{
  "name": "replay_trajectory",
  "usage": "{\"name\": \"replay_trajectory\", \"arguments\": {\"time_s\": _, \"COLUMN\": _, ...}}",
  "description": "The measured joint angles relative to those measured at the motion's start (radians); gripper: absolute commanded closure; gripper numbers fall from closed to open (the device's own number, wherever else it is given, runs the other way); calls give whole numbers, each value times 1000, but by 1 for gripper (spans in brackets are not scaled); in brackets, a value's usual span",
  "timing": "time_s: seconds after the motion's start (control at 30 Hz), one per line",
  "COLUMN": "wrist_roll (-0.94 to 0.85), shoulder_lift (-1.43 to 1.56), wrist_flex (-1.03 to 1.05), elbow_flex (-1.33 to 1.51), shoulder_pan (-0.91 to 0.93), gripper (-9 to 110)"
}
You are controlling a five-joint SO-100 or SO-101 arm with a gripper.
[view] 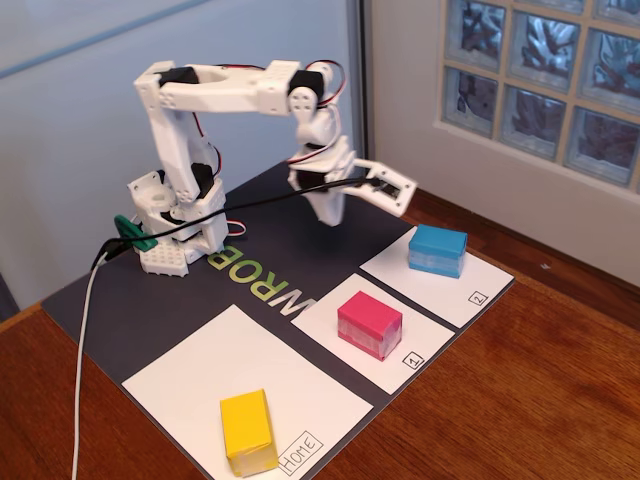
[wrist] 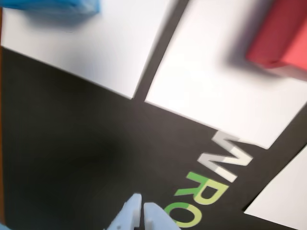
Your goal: Move box blue to zone 2
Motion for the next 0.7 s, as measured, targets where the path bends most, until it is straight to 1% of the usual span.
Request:
{"name": "replay_trajectory", "arguments": {"time_s": 0.23, "wrist_roll": -35, "shoulder_lift": 146, "wrist_flex": 67, "elbow_flex": 109, "shoulder_pan": 112, "gripper": 102}}
{"name": "replay_trajectory", "arguments": {"time_s": 0.4, "wrist_roll": -72, "shoulder_lift": 276, "wrist_flex": 118, "elbow_flex": 215, "shoulder_pan": 227, "gripper": 102}}
{"name": "replay_trajectory", "arguments": {"time_s": 0.63, "wrist_roll": -97, "shoulder_lift": 453, "wrist_flex": 230, "elbow_flex": 238, "shoulder_pan": 383, "gripper": 102}}
{"name": "replay_trajectory", "arguments": {"time_s": 0.7, "wrist_roll": -97, "shoulder_lift": 503, "wrist_flex": 290, "elbow_flex": 241, "shoulder_pan": 434, "gripper": 101}}
